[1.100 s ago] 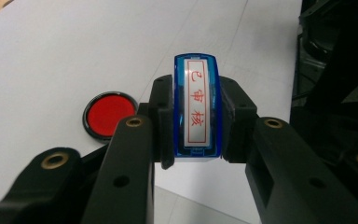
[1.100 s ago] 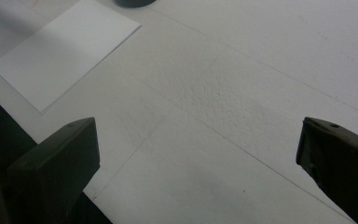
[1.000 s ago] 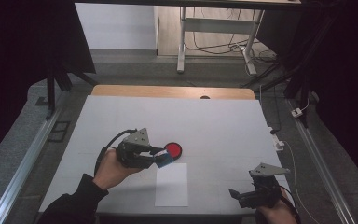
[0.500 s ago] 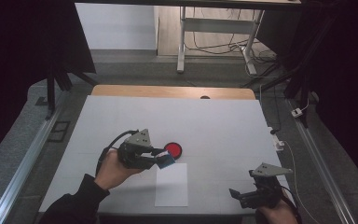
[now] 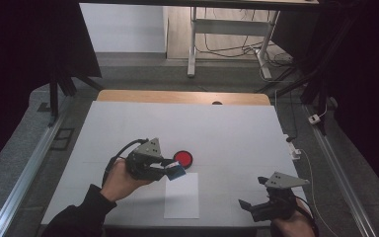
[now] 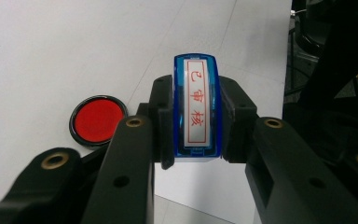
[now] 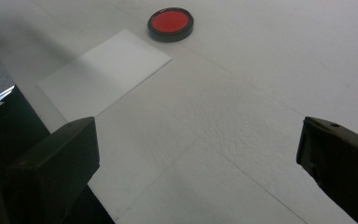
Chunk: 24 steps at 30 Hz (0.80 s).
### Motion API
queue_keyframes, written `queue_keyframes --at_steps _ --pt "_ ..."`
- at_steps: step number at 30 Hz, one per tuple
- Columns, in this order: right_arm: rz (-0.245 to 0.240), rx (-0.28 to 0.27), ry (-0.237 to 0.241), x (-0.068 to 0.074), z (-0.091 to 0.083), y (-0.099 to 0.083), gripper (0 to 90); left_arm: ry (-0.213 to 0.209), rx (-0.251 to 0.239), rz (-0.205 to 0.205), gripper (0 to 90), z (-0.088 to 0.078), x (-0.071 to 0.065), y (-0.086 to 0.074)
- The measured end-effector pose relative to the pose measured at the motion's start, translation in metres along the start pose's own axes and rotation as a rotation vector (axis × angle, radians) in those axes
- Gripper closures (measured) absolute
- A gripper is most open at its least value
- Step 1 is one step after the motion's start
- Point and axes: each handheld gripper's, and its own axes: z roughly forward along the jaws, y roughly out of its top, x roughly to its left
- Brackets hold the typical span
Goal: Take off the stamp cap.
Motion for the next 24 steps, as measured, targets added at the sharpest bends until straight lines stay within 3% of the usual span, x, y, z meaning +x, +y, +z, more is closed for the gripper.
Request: queue_keyframes --at_steps 5,8,22,24 --pt "-0.042 -0.008 0.03 0.005 0.009 0.005 0.0 -0.001 -0.016 -0.007 69.7 0.0 0.0 -0.001" --pt "-0.06 -0.023 0.084 0.009 0.016 0.008 0.0 -0.007 -0.024 -0.004 69.7 -0.001 0.001 -0.001" --pt "-0.108 -0.033 0.167 0.019 0.036 0.02 0.0 -0.029 -0.032 0.005 69.6 -0.001 -0.002 -0.002" --pt "-0.136 -0.042 0.181 0.022 0.038 0.022 0.0 -0.034 -0.035 0.005 69.6 -0.001 -0.002 -0.002"
